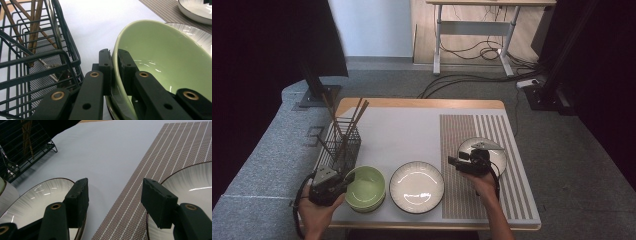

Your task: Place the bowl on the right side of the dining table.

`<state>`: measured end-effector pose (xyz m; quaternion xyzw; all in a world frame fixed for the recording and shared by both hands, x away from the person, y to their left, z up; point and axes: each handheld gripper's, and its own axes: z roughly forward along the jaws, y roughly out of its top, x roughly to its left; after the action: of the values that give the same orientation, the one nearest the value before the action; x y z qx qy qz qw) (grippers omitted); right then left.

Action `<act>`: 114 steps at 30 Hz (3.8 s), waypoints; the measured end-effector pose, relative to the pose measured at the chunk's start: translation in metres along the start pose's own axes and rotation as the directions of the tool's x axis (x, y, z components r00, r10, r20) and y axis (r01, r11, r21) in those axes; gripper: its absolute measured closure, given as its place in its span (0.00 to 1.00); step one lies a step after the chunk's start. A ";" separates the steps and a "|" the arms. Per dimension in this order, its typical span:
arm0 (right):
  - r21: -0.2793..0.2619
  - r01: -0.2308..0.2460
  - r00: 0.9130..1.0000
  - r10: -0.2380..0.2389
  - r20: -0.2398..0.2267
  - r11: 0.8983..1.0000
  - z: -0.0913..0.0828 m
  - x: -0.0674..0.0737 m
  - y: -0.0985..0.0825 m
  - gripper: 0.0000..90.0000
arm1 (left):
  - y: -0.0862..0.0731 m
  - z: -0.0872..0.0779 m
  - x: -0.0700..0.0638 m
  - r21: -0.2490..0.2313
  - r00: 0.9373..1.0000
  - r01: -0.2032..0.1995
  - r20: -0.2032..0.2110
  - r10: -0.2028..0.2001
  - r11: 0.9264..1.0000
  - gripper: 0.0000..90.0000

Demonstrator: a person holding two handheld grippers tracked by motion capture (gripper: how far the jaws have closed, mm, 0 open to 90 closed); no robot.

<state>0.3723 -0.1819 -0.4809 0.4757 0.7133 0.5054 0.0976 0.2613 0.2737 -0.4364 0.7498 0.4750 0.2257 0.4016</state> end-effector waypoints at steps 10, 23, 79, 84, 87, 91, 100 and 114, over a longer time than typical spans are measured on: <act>-0.013 0.039 0.998 -0.039 -0.051 0.999 0.003 0.015 0.004 0.46 | 0.001 -0.003 0.004 -0.034 1.000 0.024 0.006 -0.024 0.999 0.93; -0.016 0.121 0.971 -0.122 -0.208 0.993 0.011 0.062 0.016 0.45 | 0.005 -0.009 0.006 -0.051 1.000 0.030 0.000 -0.030 0.998 0.93; 0.065 0.272 0.912 -0.235 -0.336 0.960 0.044 0.123 0.042 0.44 | 0.028 0.000 -0.002 -0.047 1.000 -0.008 0.011 0.008 0.999 0.93; 0.076 0.289 0.902 -0.244 -0.357 0.954 0.044 0.129 0.049 0.44 | 0.030 0.001 -0.002 -0.049 1.000 -0.009 0.014 0.009 0.999 0.93; 0.073 0.302 0.895 -0.256 -0.365 0.951 0.044 0.135 0.053 0.43 | 0.030 0.002 -0.001 -0.044 1.000 -0.006 0.015 0.006 0.999 0.93; 0.063 0.307 0.889 -0.262 -0.376 0.950 0.044 0.142 0.060 0.43 | 0.029 0.003 0.001 -0.043 1.000 -0.001 0.017 0.002 0.999 0.93; 0.060 0.318 0.877 -0.270 -0.396 0.946 0.049 0.155 0.064 0.43 | 0.034 0.002 -0.002 -0.046 1.000 -0.016 0.017 0.017 0.999 0.93; 0.103 0.345 0.871 -0.278 -0.405 0.933 0.063 0.169 0.063 0.45 | 0.045 0.005 -0.015 -0.067 0.999 -0.040 0.034 0.042 0.997 0.93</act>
<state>0.3585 -0.0085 -0.4017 0.2526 0.8268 0.5025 -0.0047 0.2823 0.2484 -0.4022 0.7494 0.4446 0.2364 0.4300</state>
